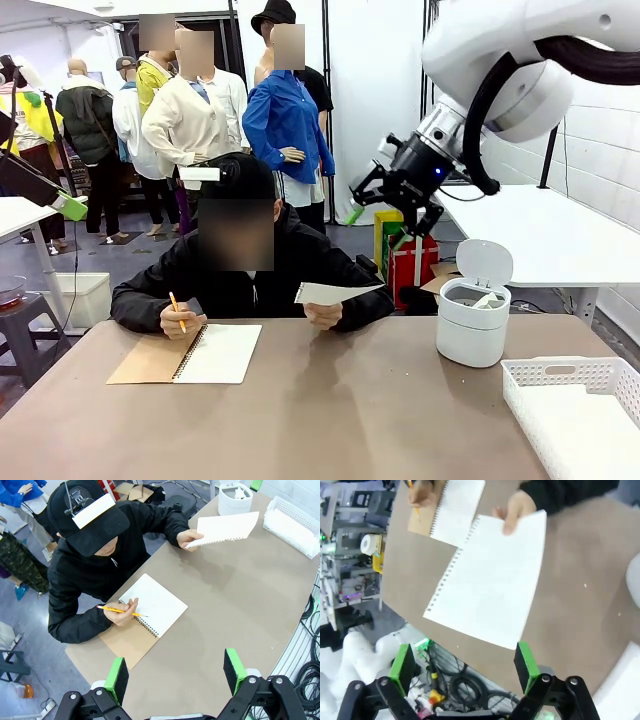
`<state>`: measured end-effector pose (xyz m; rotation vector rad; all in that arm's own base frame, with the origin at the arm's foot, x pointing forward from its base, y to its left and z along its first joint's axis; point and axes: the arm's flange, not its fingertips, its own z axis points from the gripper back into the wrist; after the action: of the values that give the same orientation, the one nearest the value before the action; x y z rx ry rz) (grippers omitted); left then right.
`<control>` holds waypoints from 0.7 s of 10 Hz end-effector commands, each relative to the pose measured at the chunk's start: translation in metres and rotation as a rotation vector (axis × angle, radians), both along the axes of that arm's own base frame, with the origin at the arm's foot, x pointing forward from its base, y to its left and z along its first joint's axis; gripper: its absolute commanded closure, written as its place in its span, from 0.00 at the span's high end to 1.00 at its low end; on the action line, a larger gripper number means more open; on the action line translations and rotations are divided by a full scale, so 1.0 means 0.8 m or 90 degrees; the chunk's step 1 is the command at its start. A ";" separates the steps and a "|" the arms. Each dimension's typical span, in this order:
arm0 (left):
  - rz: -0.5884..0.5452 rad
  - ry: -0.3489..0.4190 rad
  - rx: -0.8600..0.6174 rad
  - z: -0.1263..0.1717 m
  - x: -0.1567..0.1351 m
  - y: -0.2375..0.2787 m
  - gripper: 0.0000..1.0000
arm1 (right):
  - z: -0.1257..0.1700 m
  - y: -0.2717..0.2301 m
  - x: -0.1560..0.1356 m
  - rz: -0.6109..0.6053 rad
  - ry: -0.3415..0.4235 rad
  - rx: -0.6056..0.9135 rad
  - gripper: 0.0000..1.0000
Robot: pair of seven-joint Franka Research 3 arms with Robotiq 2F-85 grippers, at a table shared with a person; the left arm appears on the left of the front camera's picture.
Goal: Sort the paper based on its condition.
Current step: If a person hands you a paper, place it in the Organizing basket , and if it's crumpled, put it in the Trash can.
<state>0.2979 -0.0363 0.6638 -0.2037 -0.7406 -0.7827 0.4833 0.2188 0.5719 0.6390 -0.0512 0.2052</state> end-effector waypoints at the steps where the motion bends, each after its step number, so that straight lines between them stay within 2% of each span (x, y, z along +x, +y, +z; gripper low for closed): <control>1: 0.002 -0.002 -0.002 -0.001 0.001 0.001 1.00 | -0.002 -0.002 -0.003 0.018 0.008 0.009 1.00; 5: 0.002 -0.002 -0.002 -0.001 0.001 0.001 1.00 | -0.005 -0.004 0.003 0.000 0.009 -0.002 1.00; 6: 0.002 -0.002 -0.002 -0.001 0.001 0.001 1.00 | -0.018 -0.016 0.020 -0.063 0.097 0.021 1.00; 7: 0.002 -0.002 -0.002 -0.001 0.001 0.001 1.00 | -0.040 -0.026 0.036 -0.100 0.144 0.060 1.00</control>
<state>0.2979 -0.0363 0.6638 -0.2037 -0.7406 -0.7828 0.4970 0.2040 0.5519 0.6683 0.0354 0.0886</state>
